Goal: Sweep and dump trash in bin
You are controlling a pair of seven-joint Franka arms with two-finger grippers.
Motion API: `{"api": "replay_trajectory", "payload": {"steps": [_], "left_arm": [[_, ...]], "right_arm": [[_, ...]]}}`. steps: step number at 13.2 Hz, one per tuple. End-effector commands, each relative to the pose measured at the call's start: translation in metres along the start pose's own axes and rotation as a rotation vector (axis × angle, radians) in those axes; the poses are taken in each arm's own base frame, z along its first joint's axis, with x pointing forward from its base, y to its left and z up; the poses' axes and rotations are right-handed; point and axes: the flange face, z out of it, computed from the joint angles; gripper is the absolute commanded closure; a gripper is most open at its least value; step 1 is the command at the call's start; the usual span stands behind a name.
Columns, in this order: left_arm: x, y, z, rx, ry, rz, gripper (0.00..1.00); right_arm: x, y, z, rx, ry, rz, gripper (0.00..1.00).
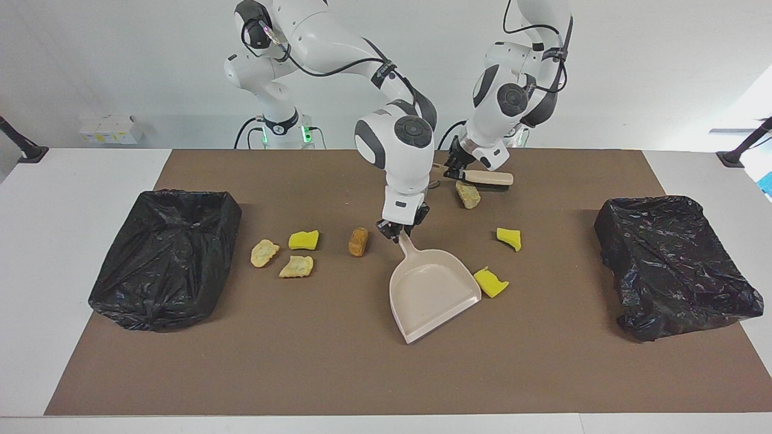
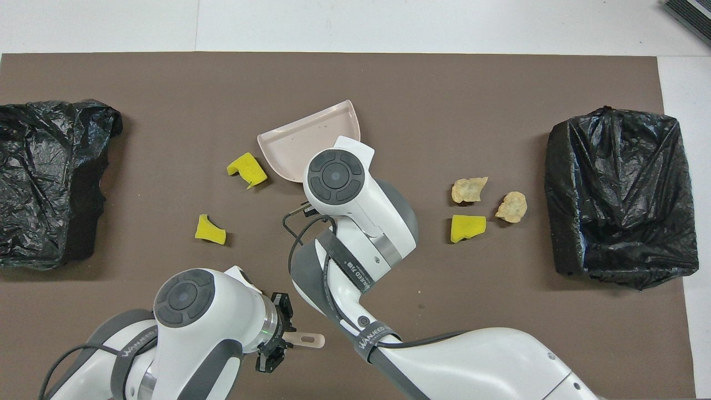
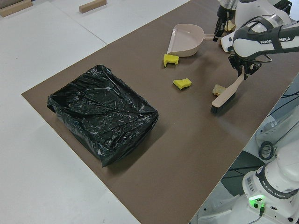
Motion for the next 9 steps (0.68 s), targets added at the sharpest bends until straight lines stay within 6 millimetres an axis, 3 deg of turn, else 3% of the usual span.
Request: {"api": "replay_trajectory", "payload": {"steps": [1, 5, 9], "left_arm": [[0.014, 0.030, -0.013, -0.038, -0.031, -0.016, 1.00], [0.028, 0.069, -0.037, -0.098, -0.049, 0.009, 1.00], [0.034, 0.076, -0.041, -0.100, -0.036, 0.175, 1.00]], "right_arm": [[-0.029, 0.026, -0.022, 0.003, -0.032, -0.189, 1.00], [-0.052, 0.041, -0.027, 0.019, -0.093, -0.456, 1.00], [-0.066, 0.034, -0.021, 0.000, -0.125, -0.659, 1.00]]}}
